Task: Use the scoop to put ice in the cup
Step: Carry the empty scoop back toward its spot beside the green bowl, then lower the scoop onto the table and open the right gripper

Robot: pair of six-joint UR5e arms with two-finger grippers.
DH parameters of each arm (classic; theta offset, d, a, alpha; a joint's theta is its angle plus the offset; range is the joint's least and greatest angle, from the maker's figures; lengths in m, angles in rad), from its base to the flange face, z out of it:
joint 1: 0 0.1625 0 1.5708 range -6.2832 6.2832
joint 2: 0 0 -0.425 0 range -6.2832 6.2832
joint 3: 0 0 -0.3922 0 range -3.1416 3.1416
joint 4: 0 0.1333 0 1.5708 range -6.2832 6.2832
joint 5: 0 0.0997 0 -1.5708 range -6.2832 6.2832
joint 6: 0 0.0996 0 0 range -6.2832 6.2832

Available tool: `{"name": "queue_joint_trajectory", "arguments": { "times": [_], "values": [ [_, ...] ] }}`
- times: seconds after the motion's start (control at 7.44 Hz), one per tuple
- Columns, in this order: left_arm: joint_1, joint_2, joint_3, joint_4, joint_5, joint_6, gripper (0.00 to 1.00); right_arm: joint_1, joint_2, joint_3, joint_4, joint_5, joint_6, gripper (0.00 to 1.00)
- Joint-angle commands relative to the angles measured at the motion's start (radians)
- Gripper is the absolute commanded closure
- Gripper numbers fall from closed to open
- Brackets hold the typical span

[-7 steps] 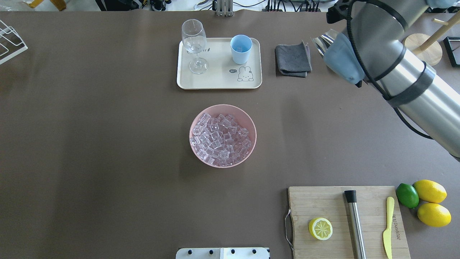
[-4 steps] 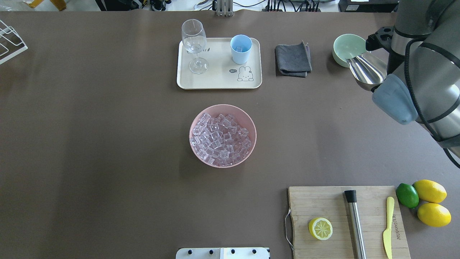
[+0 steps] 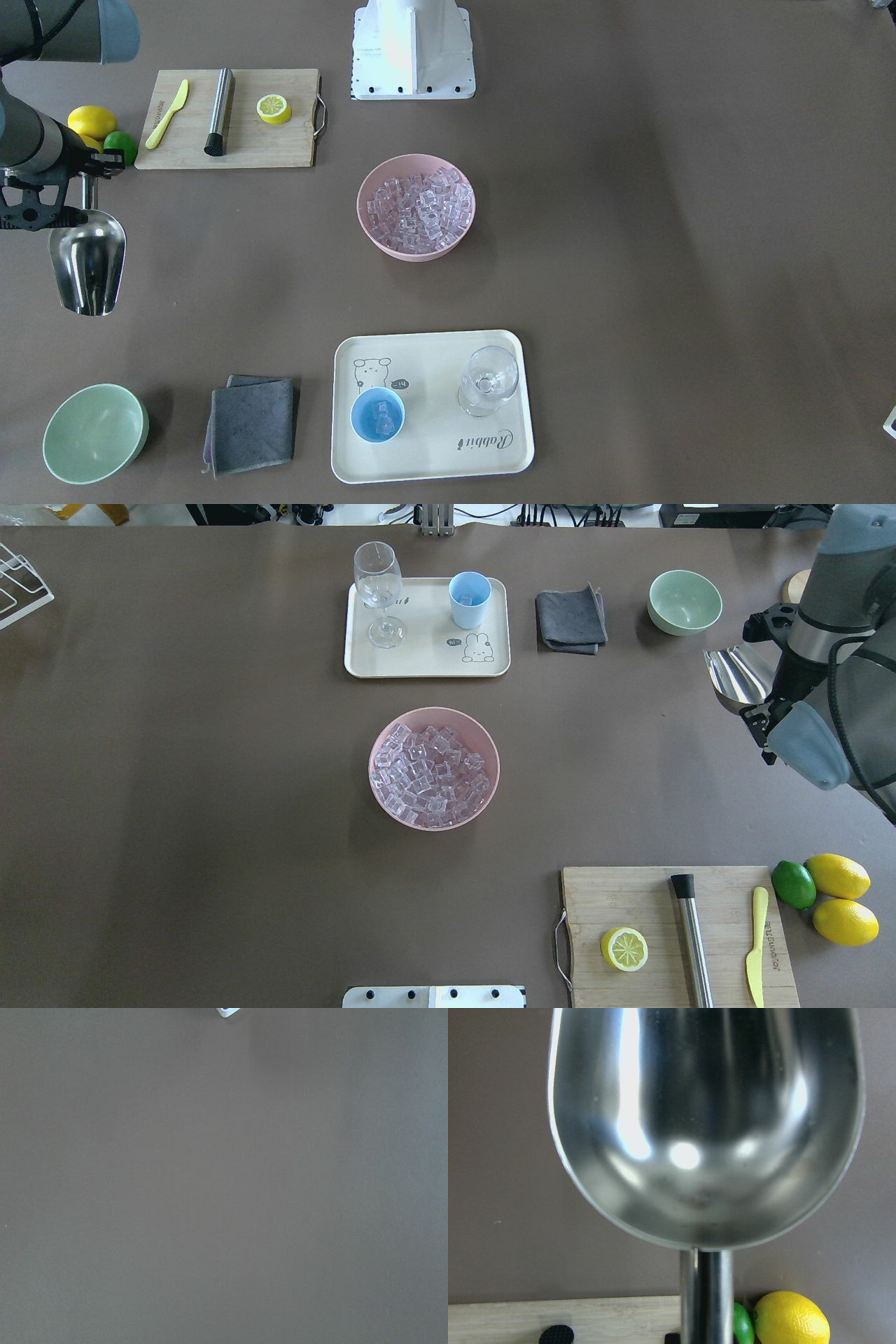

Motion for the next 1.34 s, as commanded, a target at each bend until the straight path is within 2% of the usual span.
{"name": "queue_joint_trajectory", "arguments": {
  "times": [0.0,0.27,0.4,1.07,1.21],
  "values": [
    [0.000,0.000,-0.001,0.000,0.000,0.000,0.02,-0.023,-0.061,-0.092,0.221,0.072,0.100,1.00],
    [0.000,0.000,-0.004,0.000,0.000,0.000,0.02,-0.106,-0.069,-0.152,0.396,0.064,0.261,1.00],
    [-0.001,0.000,-0.004,0.001,0.000,0.000,0.02,-0.133,-0.067,-0.159,0.443,0.060,0.318,1.00],
    [0.000,0.000,-0.003,0.000,0.000,0.000,0.02,-0.173,-0.069,-0.167,0.448,0.067,0.351,1.00],
    [0.000,0.000,-0.003,0.000,0.000,0.000,0.02,-0.177,-0.067,-0.173,0.448,0.069,0.352,0.84]
  ]
}}
